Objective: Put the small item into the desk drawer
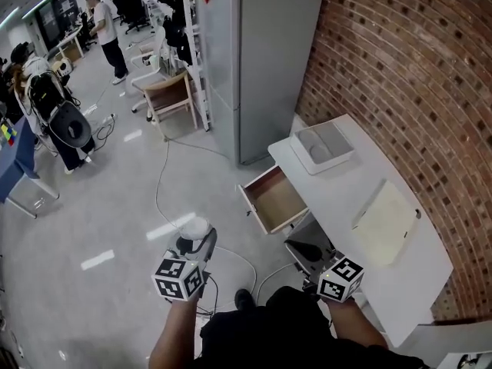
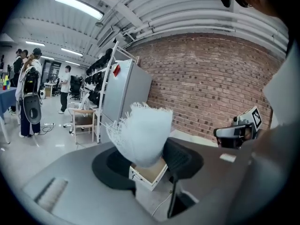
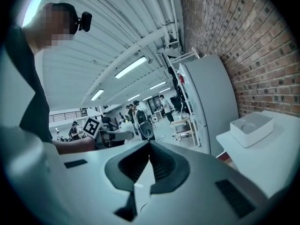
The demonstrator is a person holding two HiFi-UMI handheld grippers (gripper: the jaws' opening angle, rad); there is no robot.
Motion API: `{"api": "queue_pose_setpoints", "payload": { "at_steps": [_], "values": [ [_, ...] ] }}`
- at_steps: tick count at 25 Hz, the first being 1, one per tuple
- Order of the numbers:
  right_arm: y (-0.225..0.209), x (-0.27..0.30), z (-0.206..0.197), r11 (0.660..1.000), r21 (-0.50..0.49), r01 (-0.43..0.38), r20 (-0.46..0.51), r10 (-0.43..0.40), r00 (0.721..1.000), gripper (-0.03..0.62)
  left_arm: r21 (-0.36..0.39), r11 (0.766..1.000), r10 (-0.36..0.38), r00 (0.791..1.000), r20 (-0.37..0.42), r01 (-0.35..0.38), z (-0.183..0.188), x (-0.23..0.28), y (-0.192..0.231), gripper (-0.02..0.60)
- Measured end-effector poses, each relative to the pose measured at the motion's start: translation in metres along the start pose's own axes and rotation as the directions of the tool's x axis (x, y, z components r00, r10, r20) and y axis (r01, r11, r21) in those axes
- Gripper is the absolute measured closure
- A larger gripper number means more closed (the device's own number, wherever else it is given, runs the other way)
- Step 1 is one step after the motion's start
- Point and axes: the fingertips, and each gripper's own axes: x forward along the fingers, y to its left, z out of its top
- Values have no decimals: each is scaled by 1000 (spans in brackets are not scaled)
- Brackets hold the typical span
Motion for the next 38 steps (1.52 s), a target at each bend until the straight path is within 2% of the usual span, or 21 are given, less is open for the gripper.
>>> {"api": "queue_pose_setpoints", "payload": {
  "at_steps": [4,8,12,15,19,23,27,30,34,38],
  "values": [
    [-10,13,-7,1000,23,-17,-38,18,999,583,-27,1000,2,999,-41,-3,-11,18,9,385],
    [-44,27,-1,998,43,-39,-35,40,999,582,-32,999,20,998,-56,-22,-7,47,14,386],
    [-81,39,19,996,33,-78,-5,78,997,583,-29,998,47,997,-63,-49,12,77,10,385],
    [-117,38,47,995,6,-96,32,96,995,583,-7,999,44,998,-42,-44,41,108,-1,385],
    [-168,26,69,997,21,-67,71,66,995,583,24,999,31,999,-10,-31,71,146,-18,385],
    [-190,10,65,996,53,-67,73,63,995,582,30,999,35,999,-34,-34,69,166,-30,385],
    [-221,2,46,995,99,-19,52,14,999,582,12,1000,19,998,-62,-18,58,187,-39,385],
    [-230,-6,43,990,142,-4,66,-6,998,583,10,1000,10,996,-86,-9,53,198,-42,385],
    [-242,-8,35,989,150,-2,39,-4,999,582,10,1000,-3,995,-99,4,53,219,-44,385],
    [-254,-5,30,984,177,-1,24,-3,1000,583,6,1000,-23,988,-151,24,38,237,-51,385]
  ]
}}
